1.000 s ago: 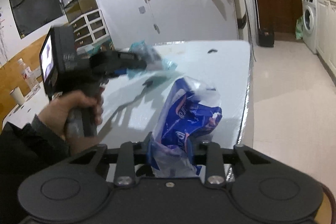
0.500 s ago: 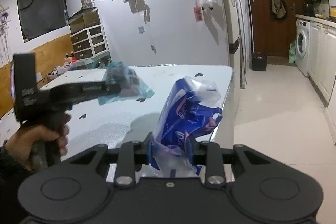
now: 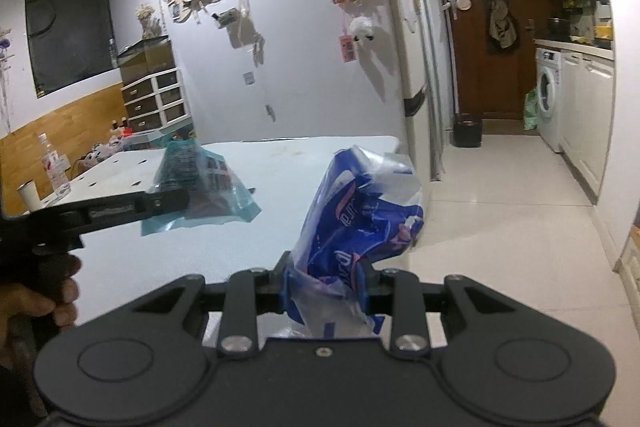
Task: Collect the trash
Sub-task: 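Lift the teal packet with the left tool while the right tool carries the blue wrapper to the bin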
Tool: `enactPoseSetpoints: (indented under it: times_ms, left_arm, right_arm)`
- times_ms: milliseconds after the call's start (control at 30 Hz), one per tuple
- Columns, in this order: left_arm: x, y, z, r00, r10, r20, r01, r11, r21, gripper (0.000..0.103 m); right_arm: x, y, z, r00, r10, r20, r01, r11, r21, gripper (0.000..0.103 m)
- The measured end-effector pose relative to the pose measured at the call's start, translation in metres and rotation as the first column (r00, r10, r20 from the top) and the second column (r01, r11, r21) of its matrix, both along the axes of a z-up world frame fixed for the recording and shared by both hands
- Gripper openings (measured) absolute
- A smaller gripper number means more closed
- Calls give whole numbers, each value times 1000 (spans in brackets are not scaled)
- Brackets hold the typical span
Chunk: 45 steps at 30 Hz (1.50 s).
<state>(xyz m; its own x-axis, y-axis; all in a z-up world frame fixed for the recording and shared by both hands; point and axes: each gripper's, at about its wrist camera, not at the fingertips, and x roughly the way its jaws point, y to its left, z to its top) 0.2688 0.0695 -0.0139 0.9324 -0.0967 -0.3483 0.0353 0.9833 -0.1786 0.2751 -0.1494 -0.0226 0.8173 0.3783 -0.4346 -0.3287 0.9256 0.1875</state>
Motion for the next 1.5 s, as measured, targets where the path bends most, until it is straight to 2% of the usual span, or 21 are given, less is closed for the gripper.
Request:
enactPoseSetpoints:
  times_ms: [400, 700, 900, 1100, 1367, 1500]
  left_arm:
    - [-17, -93, -11, 991, -129, -27, 129, 991, 30, 25]
    - [-15, -161, -43, 975, -193, -108, 201, 977, 66, 25]
    - [0, -200, -81, 957, -216, -196, 235, 968, 83, 25]
    - [24, -230, -133, 929, -212, -304, 252, 962, 101, 25]
    - [61, -242, -199, 883, -181, -433, 259, 958, 126, 25]
    - [76, -242, -229, 855, -171, -489, 268, 954, 134, 25]
  right_arm:
    - [-28, -76, -22, 992, -126, -20, 126, 992, -7, 32]
    - [-36, -131, -59, 981, -181, -73, 183, 983, 15, 32]
    - [-30, -163, -96, 970, -202, -138, 212, 975, 61, 32]
    - [-17, -190, -141, 949, -225, -222, 250, 964, 93, 33]
    - [9, -206, -198, 915, -250, -316, 284, 957, 63, 33]
    - [25, -207, -223, 897, -228, -378, 276, 958, 77, 33]
